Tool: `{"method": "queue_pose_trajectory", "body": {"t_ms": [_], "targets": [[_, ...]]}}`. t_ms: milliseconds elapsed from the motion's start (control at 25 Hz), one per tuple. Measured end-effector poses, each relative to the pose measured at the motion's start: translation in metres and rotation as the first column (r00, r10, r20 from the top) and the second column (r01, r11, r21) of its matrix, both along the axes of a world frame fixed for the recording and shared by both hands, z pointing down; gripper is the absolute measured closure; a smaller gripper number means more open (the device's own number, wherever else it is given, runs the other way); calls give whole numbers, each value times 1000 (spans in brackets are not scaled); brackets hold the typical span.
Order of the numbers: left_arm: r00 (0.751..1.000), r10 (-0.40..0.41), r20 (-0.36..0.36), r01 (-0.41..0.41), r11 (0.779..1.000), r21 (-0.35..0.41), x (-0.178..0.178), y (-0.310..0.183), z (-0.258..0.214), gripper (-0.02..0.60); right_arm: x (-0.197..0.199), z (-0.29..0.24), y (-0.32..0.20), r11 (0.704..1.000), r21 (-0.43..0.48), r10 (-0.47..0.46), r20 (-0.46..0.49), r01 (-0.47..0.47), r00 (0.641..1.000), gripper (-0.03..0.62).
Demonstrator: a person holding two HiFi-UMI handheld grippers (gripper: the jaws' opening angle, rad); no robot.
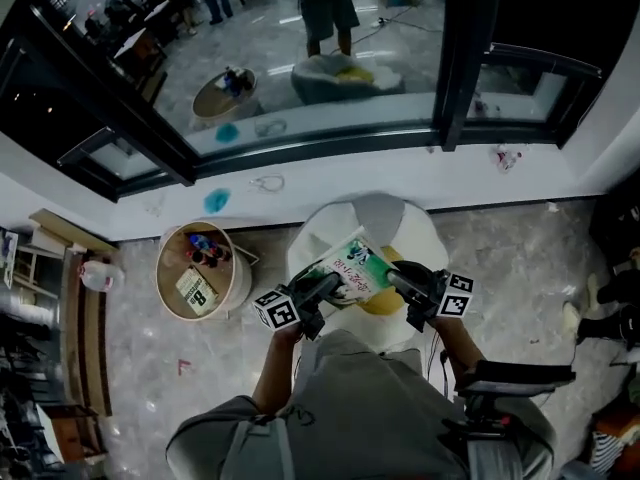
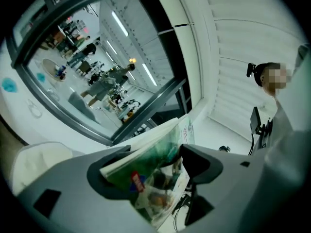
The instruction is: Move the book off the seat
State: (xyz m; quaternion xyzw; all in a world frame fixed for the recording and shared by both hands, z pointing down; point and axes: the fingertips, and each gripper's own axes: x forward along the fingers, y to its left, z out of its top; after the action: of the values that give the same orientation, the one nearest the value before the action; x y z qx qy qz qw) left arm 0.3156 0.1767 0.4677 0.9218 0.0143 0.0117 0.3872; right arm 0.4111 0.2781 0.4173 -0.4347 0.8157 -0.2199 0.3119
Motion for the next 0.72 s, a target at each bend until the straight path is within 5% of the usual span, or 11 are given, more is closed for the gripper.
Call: {"method": "queue_pose_trajectory", "body": {"t_ms": [160,320,720], "targets": [[985,-167,51,166,986,17,-38,7,4,238,-19,10,-12,989,5,-148,69,148,987,522],[965,-252,67,251,968,20,-86,0,5,238,-60,13,-27,971,-2,-235,121,237,964,522],[928,-370,-53,369,929,-15,-223,-29,2,236,-191,-5,-74,939,-5,-343,46,343,938,520]]}}
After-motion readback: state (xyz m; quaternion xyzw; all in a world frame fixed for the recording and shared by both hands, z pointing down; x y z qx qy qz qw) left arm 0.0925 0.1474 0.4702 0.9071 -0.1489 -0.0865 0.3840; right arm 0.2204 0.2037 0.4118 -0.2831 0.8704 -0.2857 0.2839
